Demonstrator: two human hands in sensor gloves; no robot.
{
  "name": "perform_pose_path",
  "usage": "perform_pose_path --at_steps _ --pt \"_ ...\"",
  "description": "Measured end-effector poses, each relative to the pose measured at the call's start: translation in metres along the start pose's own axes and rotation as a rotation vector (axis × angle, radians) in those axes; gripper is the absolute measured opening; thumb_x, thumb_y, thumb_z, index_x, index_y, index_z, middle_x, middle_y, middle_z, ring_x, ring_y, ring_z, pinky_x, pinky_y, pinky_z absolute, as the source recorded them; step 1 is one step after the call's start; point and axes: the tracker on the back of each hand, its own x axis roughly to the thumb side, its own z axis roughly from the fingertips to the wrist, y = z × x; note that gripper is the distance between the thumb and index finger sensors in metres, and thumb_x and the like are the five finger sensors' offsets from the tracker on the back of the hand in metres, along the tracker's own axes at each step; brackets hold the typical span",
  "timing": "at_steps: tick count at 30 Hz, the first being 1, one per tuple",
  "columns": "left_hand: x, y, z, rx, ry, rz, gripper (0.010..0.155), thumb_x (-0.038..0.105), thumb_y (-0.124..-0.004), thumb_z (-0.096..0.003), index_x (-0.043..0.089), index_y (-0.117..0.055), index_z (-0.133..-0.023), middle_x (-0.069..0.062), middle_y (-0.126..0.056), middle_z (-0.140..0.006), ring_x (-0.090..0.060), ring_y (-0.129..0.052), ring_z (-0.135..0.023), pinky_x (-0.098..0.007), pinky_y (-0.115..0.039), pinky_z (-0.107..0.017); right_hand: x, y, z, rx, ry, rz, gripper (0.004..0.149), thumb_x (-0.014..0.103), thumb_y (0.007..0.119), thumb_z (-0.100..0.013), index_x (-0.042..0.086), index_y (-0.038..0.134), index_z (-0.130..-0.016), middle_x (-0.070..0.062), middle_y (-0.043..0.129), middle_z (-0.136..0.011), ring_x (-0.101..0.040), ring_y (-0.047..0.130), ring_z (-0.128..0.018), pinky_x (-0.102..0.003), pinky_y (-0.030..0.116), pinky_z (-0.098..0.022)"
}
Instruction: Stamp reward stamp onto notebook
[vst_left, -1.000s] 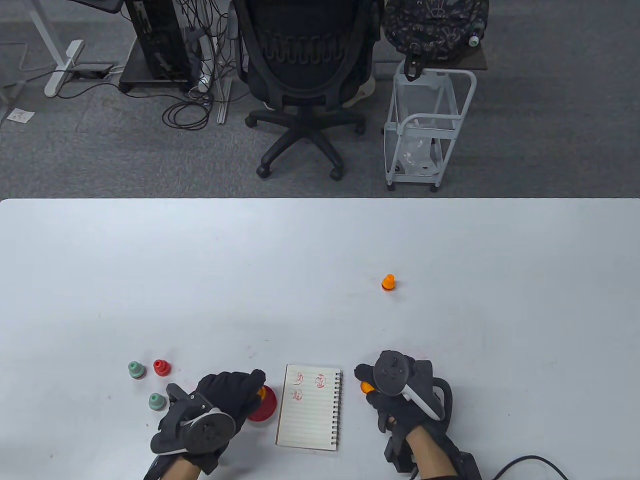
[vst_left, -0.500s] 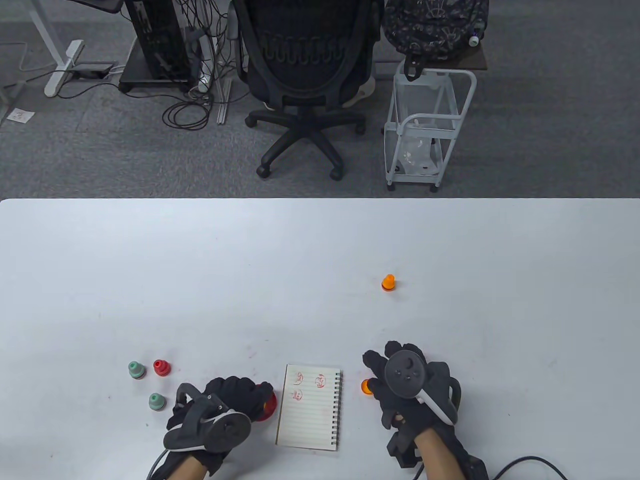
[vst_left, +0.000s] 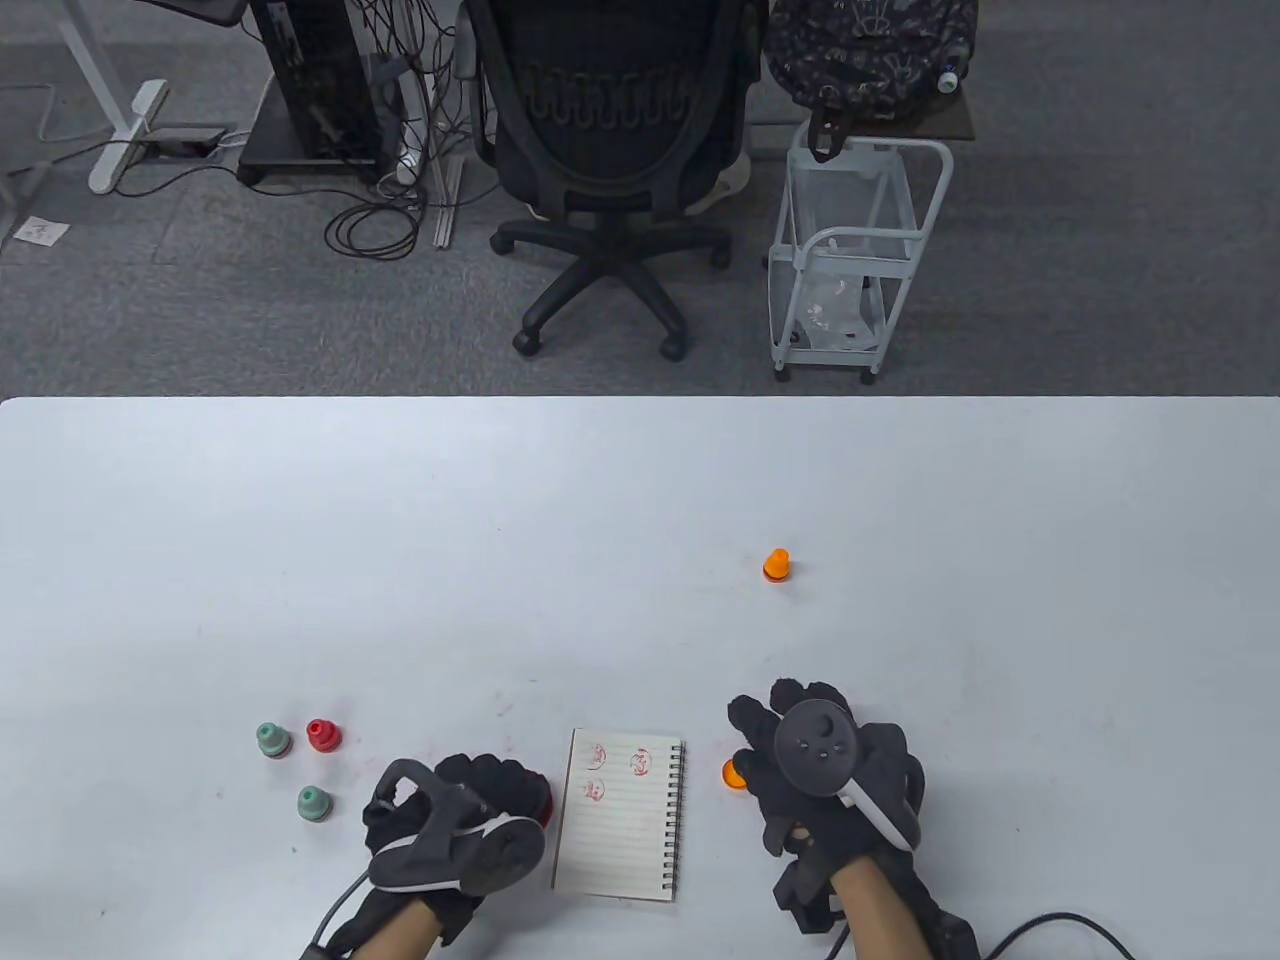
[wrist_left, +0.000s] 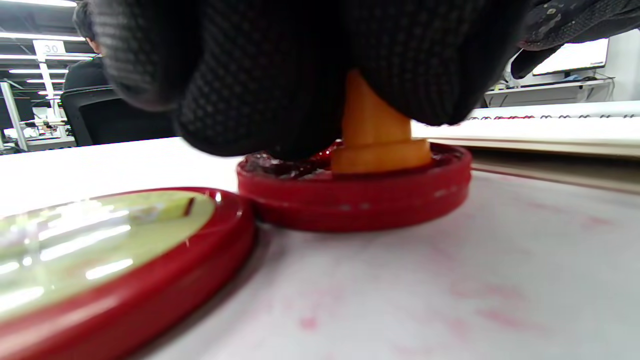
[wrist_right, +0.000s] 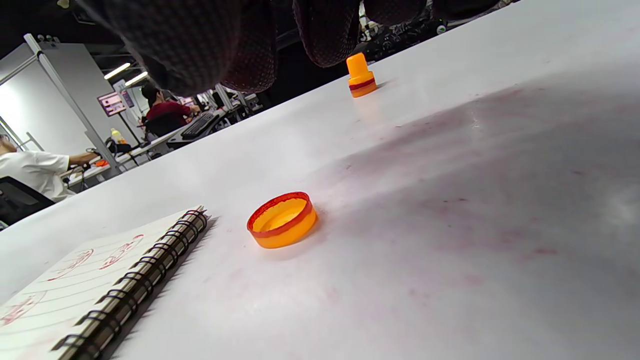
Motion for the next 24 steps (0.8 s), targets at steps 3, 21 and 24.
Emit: perform_pose_path --at_steps 3,21,24 --pt "0.004 0.001 -0.003 -0.024 0.051 -0.006 0.043 0.027 -0.091 -0.0365 0.008 -0.102 -0.073 -0.006 -0.11 -0.061 -0.025 -0.102 -0.044 -0.046 -0.086 -0.046 0.002 0.0 0.0 -0.003 -0.013 0.012 0.056 0.04 0.077 -0.042 0.03 0.068 -0.096 -0.01 0.047 -0.109 -0.046 0.037 -0.1 -0.062 0.046 -0.07" --pt "-0.011 0.018 0.017 0.182 0.172 0.155 0.048 0.035 -0.082 -0.047 0.008 -0.092 -0.086 -0.009 -0.104 -0.066 -0.022 -0.104 -0.039 -0.045 -0.088 -0.04 0.004 0.001 0.001 0.006 -0.026 0.011 0.055 0.041 0.076 -0.042 0.029 0.069 -0.096 -0.011 0.048 -0.109 -0.046 0.038 -0.1 -0.062 0.047 -0.07" --pt "-0.006 0.023 0.016 0.217 0.146 0.178 0.049 0.033 -0.082 -0.0477 0.009 -0.09 -0.089 -0.01 -0.101 -0.071 -0.025 -0.103 -0.044 -0.047 -0.087 -0.044 0.004 0.0 0.001 0.003 -0.027 0.011 0.055 0.041 0.076 -0.042 0.029 0.069 -0.096 -0.011 0.048 -0.109 -0.046 0.038 -0.1 -0.062 0.046 -0.07"
